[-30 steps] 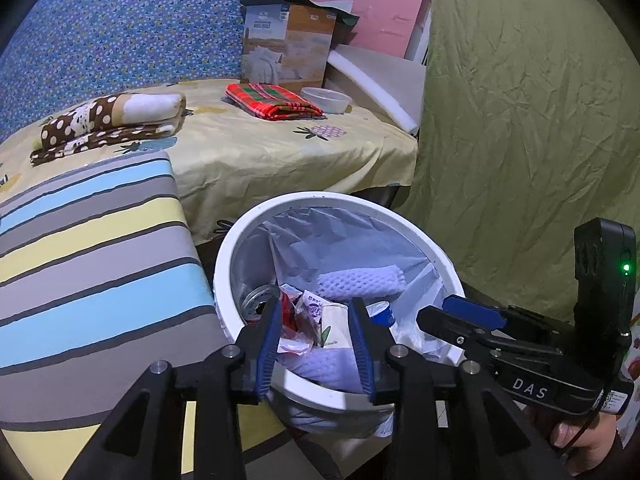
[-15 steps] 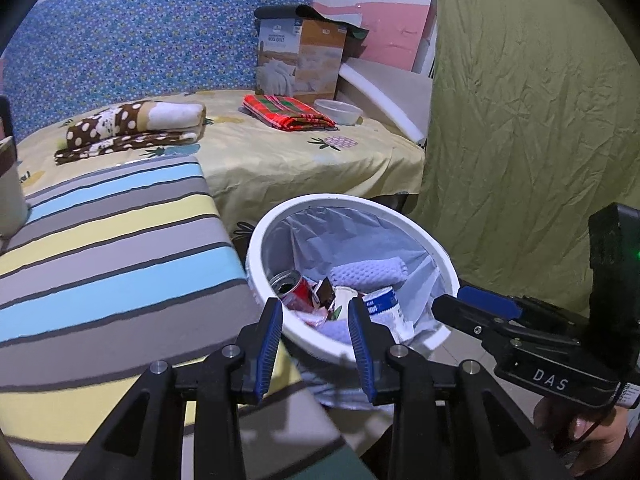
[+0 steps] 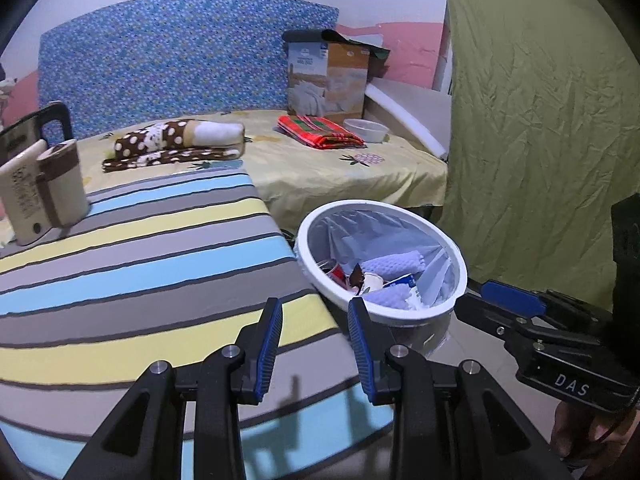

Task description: Collect trash

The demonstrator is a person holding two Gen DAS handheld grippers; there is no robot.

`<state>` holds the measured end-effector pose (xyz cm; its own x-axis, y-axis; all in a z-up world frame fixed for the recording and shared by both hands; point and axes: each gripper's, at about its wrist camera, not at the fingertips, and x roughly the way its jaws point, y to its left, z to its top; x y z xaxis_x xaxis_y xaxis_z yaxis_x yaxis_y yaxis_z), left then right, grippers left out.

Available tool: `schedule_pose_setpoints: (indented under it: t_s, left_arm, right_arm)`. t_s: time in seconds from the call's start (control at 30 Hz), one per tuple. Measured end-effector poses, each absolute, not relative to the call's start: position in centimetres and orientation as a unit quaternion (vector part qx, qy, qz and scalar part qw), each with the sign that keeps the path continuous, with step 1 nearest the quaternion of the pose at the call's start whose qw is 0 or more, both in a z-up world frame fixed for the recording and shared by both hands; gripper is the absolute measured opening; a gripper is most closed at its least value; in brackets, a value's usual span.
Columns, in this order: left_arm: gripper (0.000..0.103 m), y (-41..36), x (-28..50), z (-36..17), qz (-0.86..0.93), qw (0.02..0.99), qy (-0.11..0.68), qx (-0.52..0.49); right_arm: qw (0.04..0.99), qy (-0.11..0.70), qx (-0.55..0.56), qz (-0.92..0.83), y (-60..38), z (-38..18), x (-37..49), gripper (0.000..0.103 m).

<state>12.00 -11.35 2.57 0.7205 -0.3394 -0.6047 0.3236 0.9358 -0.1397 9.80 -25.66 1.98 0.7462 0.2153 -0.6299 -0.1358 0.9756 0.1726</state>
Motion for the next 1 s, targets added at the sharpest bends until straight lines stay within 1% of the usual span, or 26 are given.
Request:
schedule_pose_setpoints:
  t_s: [0.53,1.0]
  left_arm:
    - [0.034,-8.9,7.4,2.5,-0.139,0.935,0.327,-0.018]
    - [0.034,-8.8,6.2,2.5,-0.132,0.937,0.324,-0.015]
  right_arm:
    - [0.936,0.335,0.041,0.105,-24.2,2.2,6.4,0.049]
    - [0.938,0.329,0.04,0.102,-24.0,2.2,5.7,0.049]
